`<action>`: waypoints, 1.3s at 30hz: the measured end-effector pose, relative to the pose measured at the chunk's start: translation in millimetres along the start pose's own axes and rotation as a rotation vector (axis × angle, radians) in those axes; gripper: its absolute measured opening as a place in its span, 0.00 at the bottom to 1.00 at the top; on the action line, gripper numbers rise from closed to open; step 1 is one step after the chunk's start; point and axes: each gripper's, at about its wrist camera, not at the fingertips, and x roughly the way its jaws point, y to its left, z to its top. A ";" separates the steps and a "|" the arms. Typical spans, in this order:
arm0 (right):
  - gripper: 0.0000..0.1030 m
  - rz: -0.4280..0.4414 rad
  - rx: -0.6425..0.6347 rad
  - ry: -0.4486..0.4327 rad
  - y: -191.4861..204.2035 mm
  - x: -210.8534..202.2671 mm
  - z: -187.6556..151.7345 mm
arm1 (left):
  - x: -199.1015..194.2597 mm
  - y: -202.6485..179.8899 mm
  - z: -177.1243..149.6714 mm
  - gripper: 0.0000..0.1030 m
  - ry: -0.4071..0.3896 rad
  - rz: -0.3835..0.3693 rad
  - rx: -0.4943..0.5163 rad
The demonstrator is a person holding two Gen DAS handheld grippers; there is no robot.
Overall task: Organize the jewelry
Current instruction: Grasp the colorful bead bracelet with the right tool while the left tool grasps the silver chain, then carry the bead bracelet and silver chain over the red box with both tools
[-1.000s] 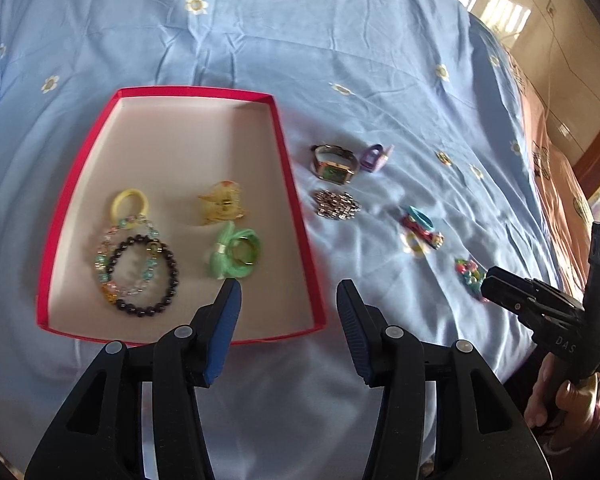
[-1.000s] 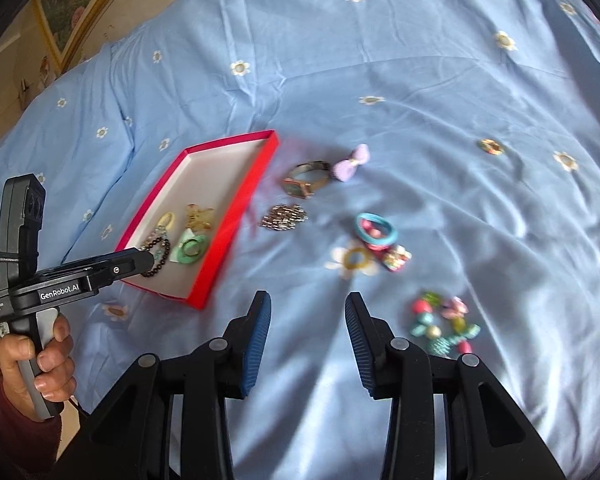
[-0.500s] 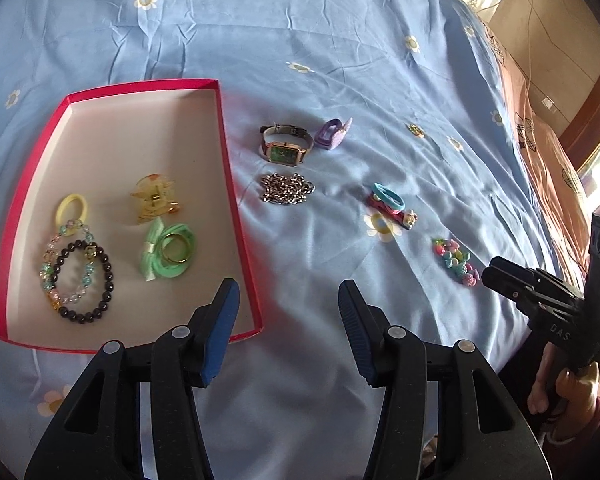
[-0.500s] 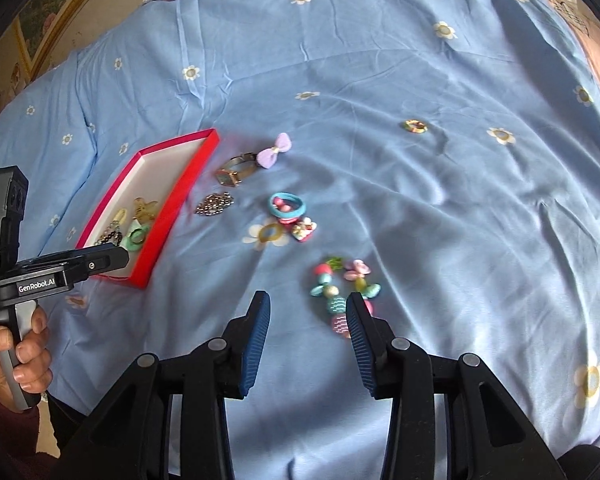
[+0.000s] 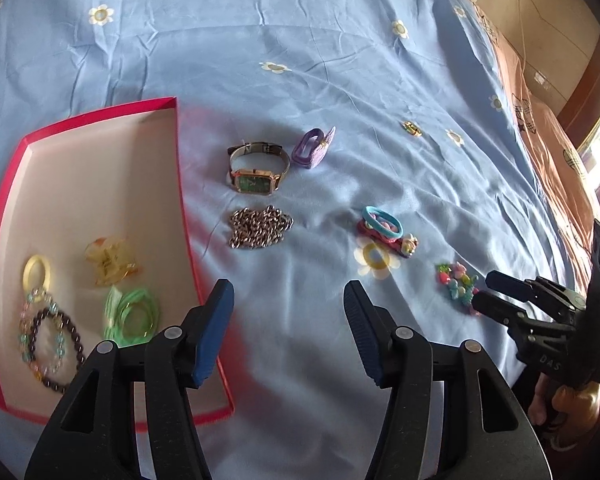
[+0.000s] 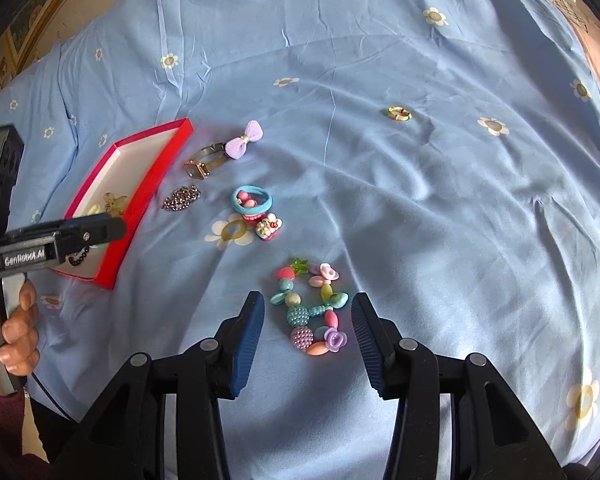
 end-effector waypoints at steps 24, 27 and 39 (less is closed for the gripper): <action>0.15 -0.029 -0.027 0.031 2.2 31.0 6.9 | 60.1 9.1 21.0 0.08 0.072 0.004 0.077; 0.15 0.000 -0.019 0.017 5.6 26.9 7.6 | 48.3 11.9 13.2 0.08 0.050 -0.029 0.033; 0.15 0.114 -0.038 -0.038 41.1 8.7 26.7 | -25.9 12.2 1.6 0.08 -0.089 -0.118 -0.022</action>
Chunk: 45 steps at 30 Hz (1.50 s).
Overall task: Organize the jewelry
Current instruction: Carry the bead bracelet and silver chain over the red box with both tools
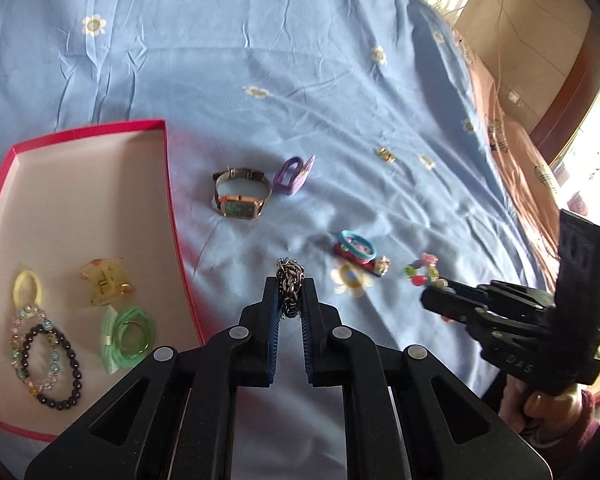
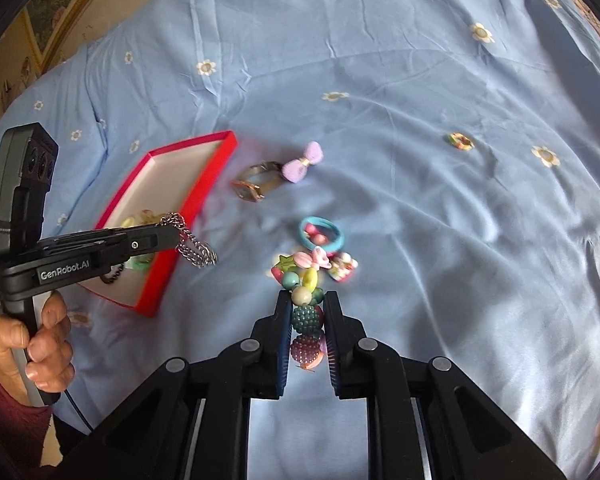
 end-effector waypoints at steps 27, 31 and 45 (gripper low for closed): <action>0.15 0.205 -0.141 0.013 104.9 42.5 47.4 | -92.3 86.6 1.1 0.08 -0.170 0.137 -0.148; 0.15 0.226 -0.159 0.017 120.1 52.4 55.6 | -91.7 100.8 1.4 0.08 -0.172 0.159 -0.164; 0.15 0.252 -0.178 0.055 153.7 104.0 86.0 | -72.2 145.9 8.3 0.08 -0.153 0.213 -0.216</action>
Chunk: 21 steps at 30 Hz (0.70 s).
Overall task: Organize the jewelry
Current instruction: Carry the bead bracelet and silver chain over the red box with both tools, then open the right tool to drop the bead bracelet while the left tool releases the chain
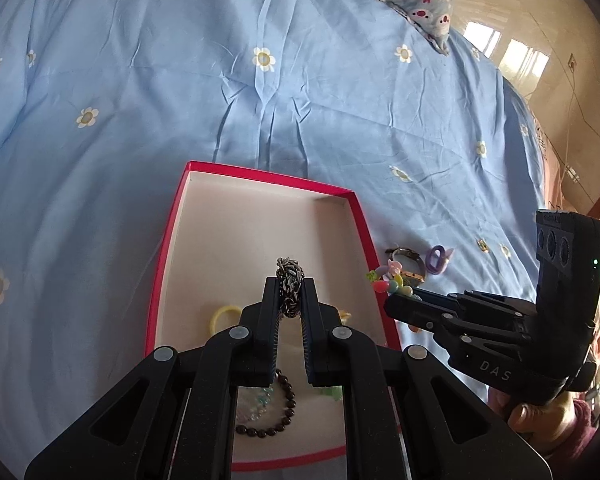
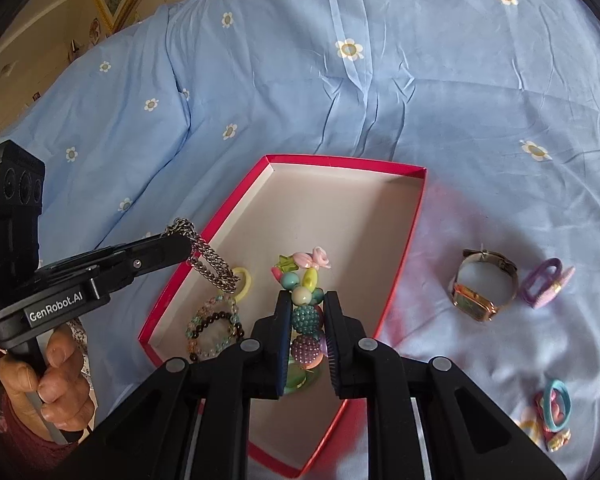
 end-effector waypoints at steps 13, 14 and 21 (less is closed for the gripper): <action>0.15 -0.020 -0.016 0.073 -8.4 56.1 30.1 | 45.1 23.4 15.5 0.08 0.053 0.027 -0.028; 0.15 -0.022 -0.021 0.083 -9.1 60.4 31.1 | 48.4 25.6 15.0 0.08 0.061 0.032 -0.032; 0.15 -0.035 -0.039 0.144 -11.6 80.8 28.7 | 64.4 39.7 4.5 0.08 0.118 0.083 -0.053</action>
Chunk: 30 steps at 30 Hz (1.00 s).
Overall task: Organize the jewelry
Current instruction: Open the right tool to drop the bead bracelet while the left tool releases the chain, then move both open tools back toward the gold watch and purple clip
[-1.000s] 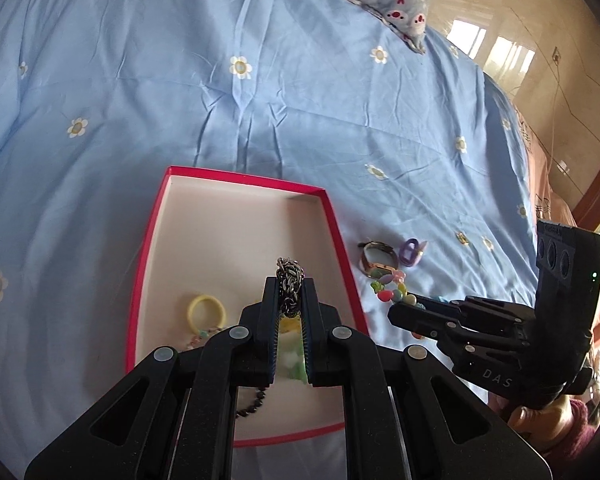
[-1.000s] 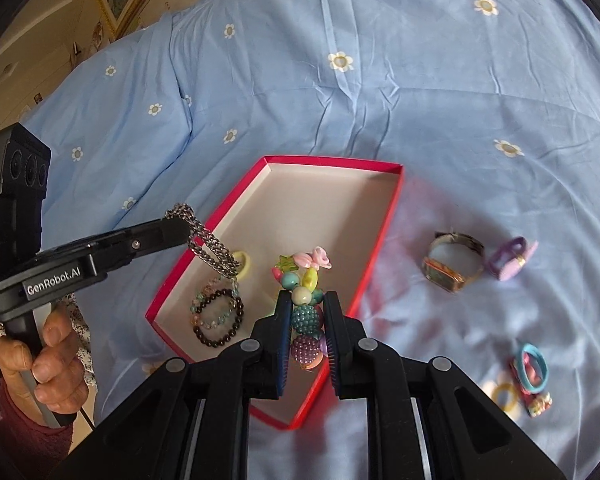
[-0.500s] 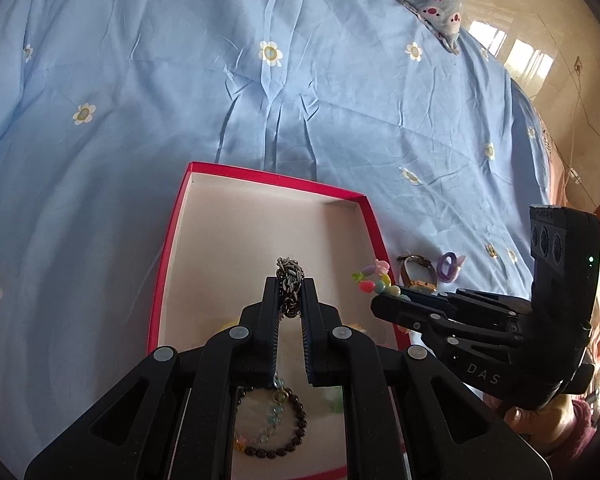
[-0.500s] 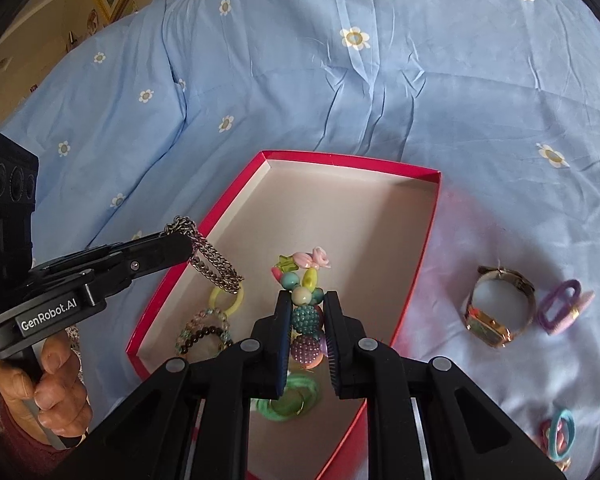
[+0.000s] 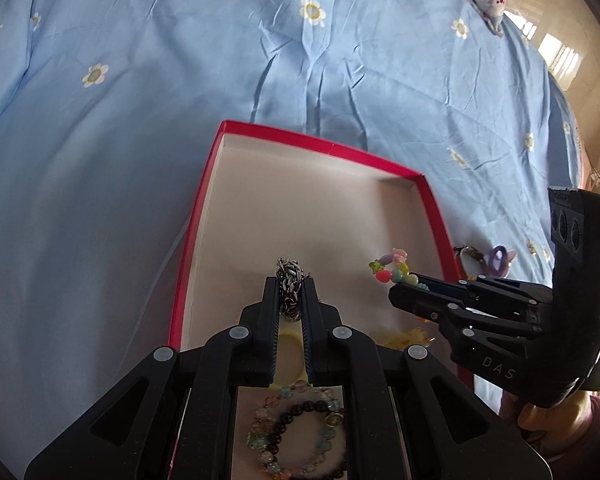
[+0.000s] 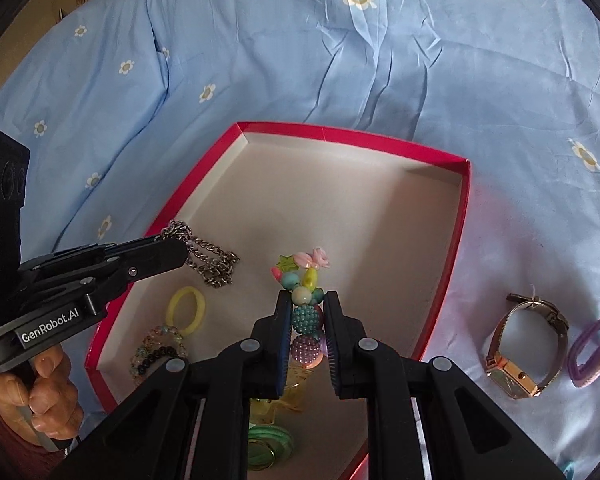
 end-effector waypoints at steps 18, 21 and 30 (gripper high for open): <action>0.23 0.022 0.017 0.020 -0.9 5.9 -3.0 | 10.9 -2.1 -5.6 0.19 0.041 0.088 0.012; 0.25 0.025 0.019 0.011 -0.3 2.8 -3.2 | 6.0 -1.5 -5.6 0.27 0.034 0.085 0.001; 0.38 0.062 0.064 -0.072 -4.6 -34.1 -12.2 | -26.3 -7.5 -13.1 0.58 -0.022 0.078 -0.028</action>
